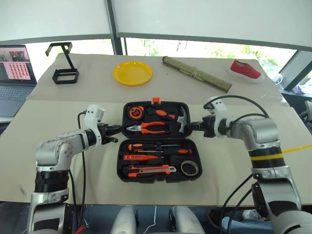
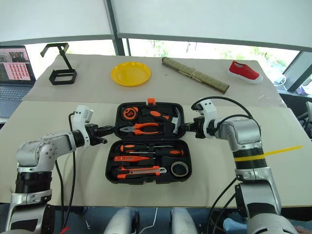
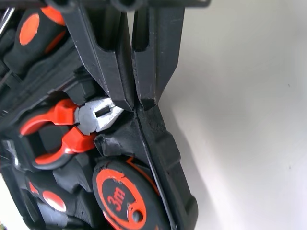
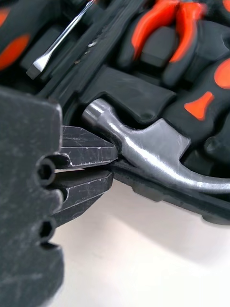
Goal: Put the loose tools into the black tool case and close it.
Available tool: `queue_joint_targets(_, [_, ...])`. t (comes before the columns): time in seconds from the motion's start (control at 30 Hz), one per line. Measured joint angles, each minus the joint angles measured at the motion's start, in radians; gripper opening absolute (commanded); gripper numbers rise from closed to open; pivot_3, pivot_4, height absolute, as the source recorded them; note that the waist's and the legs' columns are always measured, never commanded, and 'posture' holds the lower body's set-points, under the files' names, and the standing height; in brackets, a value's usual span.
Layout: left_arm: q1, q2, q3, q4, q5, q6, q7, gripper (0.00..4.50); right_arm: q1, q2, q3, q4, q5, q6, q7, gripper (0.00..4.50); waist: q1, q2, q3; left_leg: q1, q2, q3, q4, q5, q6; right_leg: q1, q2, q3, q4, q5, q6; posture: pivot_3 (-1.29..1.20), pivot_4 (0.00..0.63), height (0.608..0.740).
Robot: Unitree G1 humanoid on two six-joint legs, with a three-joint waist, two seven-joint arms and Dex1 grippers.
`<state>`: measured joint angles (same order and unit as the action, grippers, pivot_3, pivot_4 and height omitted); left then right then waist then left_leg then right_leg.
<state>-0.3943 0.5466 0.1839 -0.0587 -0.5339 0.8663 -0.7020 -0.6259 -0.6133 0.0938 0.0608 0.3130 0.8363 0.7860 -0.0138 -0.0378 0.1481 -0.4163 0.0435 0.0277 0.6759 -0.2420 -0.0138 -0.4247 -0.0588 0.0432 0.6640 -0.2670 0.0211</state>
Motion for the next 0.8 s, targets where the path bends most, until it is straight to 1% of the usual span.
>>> queue_joint_targets(0.07, [0.051, 0.002, -0.007, -0.004, 0.027, -0.155, -0.065, 0.05, 0.079, -0.049, 0.009, -0.054, -0.046, -0.201, 0.048, 0.00, 0.003, 0.000, 0.000, 0.000, 0.000, 0.001, 0.000, 0.000, 0.000, 0.001, 0.000, 0.000, -0.002, 0.000, 0.000, 0.00, 0.150, 0.740])
queue_joint_targets(0.13, [0.093, 0.007, -0.012, -0.001, 0.070, -0.324, -0.119, 0.05, 0.175, -0.079, 0.010, -0.092, -0.103, -0.445, 0.061, 0.00, 0.003, 0.000, 0.000, 0.000, 0.000, 0.001, 0.000, 0.000, 0.000, 0.001, -0.001, 0.000, -0.003, 0.000, 0.000, 0.00, 0.150, 0.740])
queue_joint_targets(0.17, [0.108, 0.010, -0.012, 0.000, 0.085, -0.386, -0.137, 0.05, 0.207, -0.087, 0.008, -0.102, -0.117, -0.529, 0.062, 0.00, 0.003, 0.000, 0.000, 0.000, 0.000, 0.001, 0.000, 0.000, 0.000, 0.001, -0.001, 0.000, -0.004, 0.000, 0.000, 0.00, 0.150, 0.740])
queue_joint_targets(0.2, [0.133, 0.015, -0.010, 0.003, 0.115, -0.490, -0.163, 0.05, 0.250, -0.097, 0.005, -0.113, -0.145, -0.653, 0.060, 0.00, 0.001, 0.000, 0.000, 0.000, 0.001, 0.001, -0.001, -0.001, 0.000, 0.001, 0.000, 0.000, -0.005, 0.000, 0.000, 0.00, 0.150, 0.740])
queue_joint_targets(0.33, [0.201, 0.021, -0.008, 0.013, 0.191, -0.793, -0.225, 0.05, 0.332, -0.108, -0.007, -0.105, -0.220, -0.898, 0.031, 0.00, -0.004, 0.000, 0.000, 0.002, 0.002, 0.003, -0.001, -0.001, 0.001, 0.002, 0.000, 0.001, -0.004, 0.000, 0.000, 0.00, 0.150, 0.740])
queue_joint_targets(0.37, [0.247, 0.033, -0.008, 0.014, 0.228, -0.913, -0.245, 0.05, 0.359, -0.129, 0.001, -0.093, -0.275, -1.030, 0.006, 0.00, -0.004, 0.000, 0.000, 0.002, 0.002, 0.003, -0.002, -0.001, 0.001, 0.002, 0.000, 0.002, -0.005, 0.000, 0.000, 0.00, 0.150, 0.740])
queue_joint_targets(0.4, [0.284, 0.041, -0.008, 0.016, 0.252, -0.986, -0.259, 0.05, 0.380, -0.141, 0.002, -0.088, -0.306, -1.104, -0.010, 0.00, -0.003, 0.000, 0.000, 0.002, 0.002, 0.003, -0.002, -0.001, 0.001, 0.003, 0.000, 0.002, -0.005, 0.000, 0.000, 0.00, 0.150, 0.740])
queue_joint_targets(0.5, [0.356, 0.051, -0.009, 0.022, 0.294, -1.148, -0.273, 0.05, 0.443, -0.151, -0.004, -0.070, -0.351, -1.229, -0.058, 0.00, 0.001, -0.001, -0.001, 0.004, 0.002, 0.003, -0.002, -0.001, 0.001, 0.005, 0.000, 0.001, -0.006, 0.000, 0.000, 0.00, 0.150, 0.740])
queue_joint_targets(0.53, [0.384, 0.058, -0.009, 0.026, 0.303, -1.207, -0.278, 0.01, 0.473, -0.156, -0.008, -0.066, -0.362, -1.279, -0.073, 0.39, 0.003, -0.001, -0.001, 0.008, 0.002, 0.004, -0.002, -0.001, 0.002, 0.009, 0.000, 0.001, -0.007, 0.000, 0.000, 0.00, 0.150, 0.740])
queue_joint_targets(0.57, [0.396, 0.062, -0.009, 0.029, 0.305, -1.230, -0.280, 0.35, 0.487, -0.159, -0.010, -0.066, -0.362, -1.299, -0.075, 0.80, 0.003, -0.001, -0.001, 0.010, 0.002, 0.004, -0.002, -0.002, 0.002, 0.012, 0.000, 0.001, -0.008, 0.000, 0.000, 0.00, 0.150, 0.740])
queue_joint_targets(0.6, [0.408, 0.068, -0.009, 0.032, 0.311, -1.257, -0.281, 0.70, 0.507, -0.166, -0.011, -0.067, -0.364, -1.313, -0.072, 1.02, 0.003, -0.001, -0.001, 0.014, 0.003, 0.004, -0.003, -0.002, 0.003, 0.016, 0.000, 0.001, -0.009, 0.000, 0.000, 0.00, 0.150, 0.740])
queue_joint_targets(0.63, [0.418, 0.080, -0.009, 0.043, 0.321, -1.273, -0.281, 0.88, 0.528, -0.182, -0.012, -0.061, -0.370, -1.320, -0.067, 1.31, 0.004, -0.001, -0.001, 0.018, 0.003, 0.004, -0.004, -0.003, 0.004, 0.021, 0.000, 0.000, -0.012, 0.000, 0.000, 0.00, 0.150, 0.740])
queue_joint_targets(0.67, [0.435, 0.097, -0.003, 0.066, 0.333, -1.285, -0.281, 1.31, 0.559, -0.197, -0.013, -0.039, -0.378, -1.321, -0.063, 1.71, 0.003, -0.001, -0.001, 0.021, 0.003, 0.004, -0.008, -0.003, 0.004, 0.024, 0.000, 0.000, -0.015, 0.000, 0.000, 0.00, 0.150, 0.740])
queue_joint_targets(0.7, [0.458, 0.113, 0.003, 0.111, 0.340, -1.299, -0.281, 1.71, 0.594, -0.203, -0.014, -0.016, -0.389, -1.324, -0.062, 2.06, 0.001, 0.000, 0.000, 0.022, 0.003, 0.006, -0.009, -0.003, 0.004, 0.023, 0.000, 0.001, -0.016, 0.000, 0.000, 0.00, 0.150, 0.740])
queue_joint_targets(0.73, [0.463, 0.119, 0.004, 0.148, 0.345, -1.307, -0.280, 1.92, 0.611, -0.202, -0.013, -0.008, -0.394, -1.327, -0.063, 2.26, 0.000, 0.000, 0.000, 0.022, 0.003, 0.006, -0.009, -0.003, 0.004, 0.023, 0.000, 0.002, -0.015, 0.000, 0.000, 0.00, 0.150, 0.740])
queue_joint_targets(0.77, [0.461, 0.121, 0.004, 0.180, 0.347, -1.311, -0.280, 2.37, 0.613, -0.199, -0.015, -0.008, -0.395, -1.335, -0.070, 2.73, -0.003, 0.001, 0.000, 0.022, 0.004, 0.007, -0.009, -0.003, 0.004, 0.022, 0.001, 0.003, -0.015, 0.000, 0.000, 0.00, 0.150, 0.740])
queue_joint_targets(0.8, [0.453, 0.122, 0.003, 0.196, 0.348, -1.318, -0.280, 2.75, 0.613, -0.200, -0.018, -0.010, -0.397, -1.340, -0.070, 3.08, -0.004, 0.001, 0.000, 0.022, 0.004, 0.007, -0.009, -0.003, 0.004, 0.022, 0.002, 0.003, -0.015, 0.000, 0.000, 0.00, 0.150, 0.740])
